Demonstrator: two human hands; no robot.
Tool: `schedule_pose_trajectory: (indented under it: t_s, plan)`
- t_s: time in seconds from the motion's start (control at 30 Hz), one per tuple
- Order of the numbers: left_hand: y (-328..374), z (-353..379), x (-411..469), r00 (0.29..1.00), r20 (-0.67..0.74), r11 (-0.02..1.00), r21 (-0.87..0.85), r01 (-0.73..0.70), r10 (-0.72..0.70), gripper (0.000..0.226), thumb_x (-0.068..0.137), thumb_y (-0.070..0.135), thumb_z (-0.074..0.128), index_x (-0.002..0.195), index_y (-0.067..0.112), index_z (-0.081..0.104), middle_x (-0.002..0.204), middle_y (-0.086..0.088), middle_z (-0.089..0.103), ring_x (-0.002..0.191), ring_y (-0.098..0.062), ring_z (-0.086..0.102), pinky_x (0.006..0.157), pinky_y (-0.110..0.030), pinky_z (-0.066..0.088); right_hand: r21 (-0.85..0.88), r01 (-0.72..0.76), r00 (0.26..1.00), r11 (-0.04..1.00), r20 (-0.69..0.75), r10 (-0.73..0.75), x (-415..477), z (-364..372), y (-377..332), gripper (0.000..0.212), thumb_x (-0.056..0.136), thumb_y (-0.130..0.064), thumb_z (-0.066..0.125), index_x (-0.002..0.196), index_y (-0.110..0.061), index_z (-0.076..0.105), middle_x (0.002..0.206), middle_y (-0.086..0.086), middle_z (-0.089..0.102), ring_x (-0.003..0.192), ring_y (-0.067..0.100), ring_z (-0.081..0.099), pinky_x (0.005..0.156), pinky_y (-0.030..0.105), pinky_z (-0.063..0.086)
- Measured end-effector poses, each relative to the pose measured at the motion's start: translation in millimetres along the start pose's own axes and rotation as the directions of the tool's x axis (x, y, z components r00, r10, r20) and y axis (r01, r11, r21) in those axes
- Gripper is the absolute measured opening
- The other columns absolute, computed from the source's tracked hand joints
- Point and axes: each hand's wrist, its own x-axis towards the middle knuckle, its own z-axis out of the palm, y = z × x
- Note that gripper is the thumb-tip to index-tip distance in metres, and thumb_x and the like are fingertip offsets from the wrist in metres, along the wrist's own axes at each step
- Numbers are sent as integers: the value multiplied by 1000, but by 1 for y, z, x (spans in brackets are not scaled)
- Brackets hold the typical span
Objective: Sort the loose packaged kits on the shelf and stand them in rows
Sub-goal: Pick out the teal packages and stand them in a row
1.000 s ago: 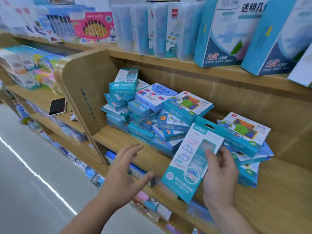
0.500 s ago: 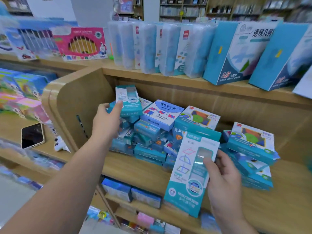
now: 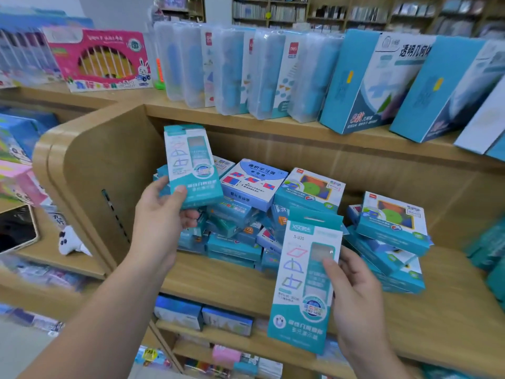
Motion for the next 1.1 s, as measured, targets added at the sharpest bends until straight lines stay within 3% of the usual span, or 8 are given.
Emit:
schedule_pose_trajectory:
  t_s: [0.17,0.3,0.43,0.57,0.7,0.83,0.9,1.1]
  plan:
    - [-27,-13,-54,985,164,990,-121,76,-55,48,96,19,60,143,19,48,104,-10,74,74,-21,65,62,-28,57,-5,-34,999,999,-10,34,1,-10,2,16,96,-8,58,107,-14,68,90,7,78,76,18,74,59,28,61]
    - [-38,-14,-96,941,307,966,-160,201,-145,72,70,39,82,132,13,56,110,-19,72,79,-24,67,65,-28,58,18,-76,997,997,21,75,2,-19,0,14,98,-9,56,106,-15,66,88,1,78,74,16,76,55,26,60]
    - [-45,-5,-124,875,421,954,-67,291,-238,55,78,7,73,128,10,51,115,-15,72,99,-30,71,81,-40,59,22,-87,994,996,62,85,3,-34,-3,15,98,-9,55,106,-15,67,90,4,78,77,20,76,56,27,60]
    - [-46,21,-153,808,524,952,20,304,-269,56,80,4,71,129,14,46,120,-20,69,103,-31,70,79,-33,58,48,-102,991,994,90,97,3,-67,-11,16,97,-6,56,107,-9,68,94,11,77,75,20,74,59,30,61]
    - [-51,59,-190,717,635,951,95,294,-285,70,87,-5,67,139,31,38,124,-22,67,114,-42,64,95,-53,53,72,-142,985,987,109,134,5,-122,-20,14,96,-9,59,106,-9,69,100,16,76,85,32,73,74,45,59]
    - [-57,109,-233,698,631,937,165,306,-339,60,89,-18,53,133,20,40,117,-20,70,109,-40,67,80,-45,59,41,-136,986,990,101,131,3,-188,-29,18,97,-8,57,112,-8,67,101,13,77,86,27,74,65,36,62]
    - [-63,137,-256,712,605,934,198,298,-355,43,94,-7,54,129,16,44,115,-16,72,107,-40,68,86,-53,57,25,-134,987,991,92,131,1,-222,-30,18,98,-8,56,113,-9,67,99,11,77,82,23,74,60,31,59]
    - [-85,217,-316,772,512,926,209,314,-377,21,100,16,52,120,16,58,111,-5,75,99,-25,73,72,-36,60,-36,-134,989,990,59,136,-6,-314,-35,14,98,-10,57,104,-15,69,97,11,77,83,24,74,66,34,61]
